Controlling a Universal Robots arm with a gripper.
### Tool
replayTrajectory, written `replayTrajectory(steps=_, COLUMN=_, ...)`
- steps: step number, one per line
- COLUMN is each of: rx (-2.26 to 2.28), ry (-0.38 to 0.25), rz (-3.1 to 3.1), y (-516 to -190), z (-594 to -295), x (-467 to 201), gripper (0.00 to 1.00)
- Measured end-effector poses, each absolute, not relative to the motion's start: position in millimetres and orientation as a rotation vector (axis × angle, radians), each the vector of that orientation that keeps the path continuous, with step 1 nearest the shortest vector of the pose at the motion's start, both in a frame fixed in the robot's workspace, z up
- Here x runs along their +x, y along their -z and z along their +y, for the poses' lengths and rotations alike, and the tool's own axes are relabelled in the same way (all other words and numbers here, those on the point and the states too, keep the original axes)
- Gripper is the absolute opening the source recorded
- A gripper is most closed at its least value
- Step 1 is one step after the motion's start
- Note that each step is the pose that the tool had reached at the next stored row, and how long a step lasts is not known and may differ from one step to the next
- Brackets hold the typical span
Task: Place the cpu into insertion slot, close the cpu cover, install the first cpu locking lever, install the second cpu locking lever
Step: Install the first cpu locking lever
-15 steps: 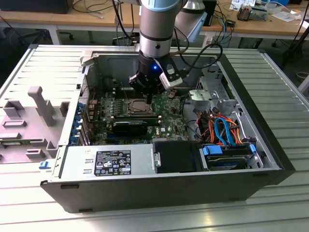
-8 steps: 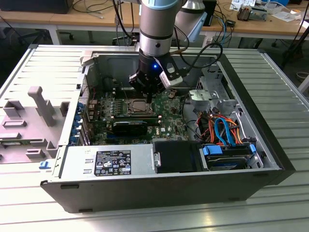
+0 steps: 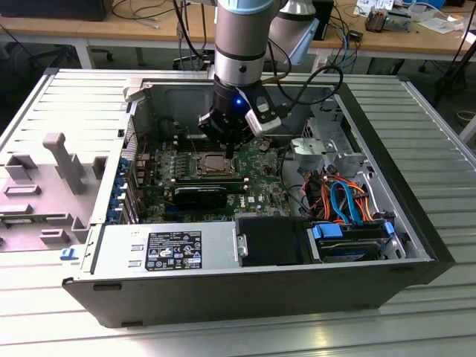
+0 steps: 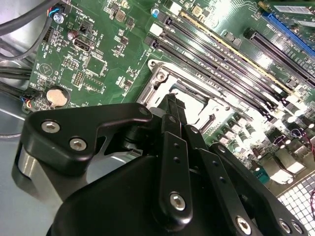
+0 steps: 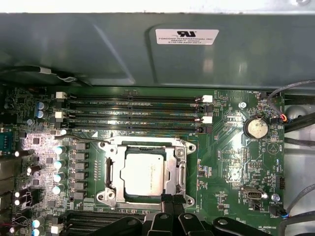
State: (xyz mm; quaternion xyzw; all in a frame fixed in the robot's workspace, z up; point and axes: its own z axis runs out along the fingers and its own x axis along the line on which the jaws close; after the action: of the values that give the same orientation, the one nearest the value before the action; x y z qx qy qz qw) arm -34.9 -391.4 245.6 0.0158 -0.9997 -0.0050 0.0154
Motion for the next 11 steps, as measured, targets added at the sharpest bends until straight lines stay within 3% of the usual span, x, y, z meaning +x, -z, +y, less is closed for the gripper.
replayTrajectory(steps=11, rx=0.049, ry=0.022, rz=-3.112, y=-251.0, z=-391.3, x=-36.6, gripper=0.11)
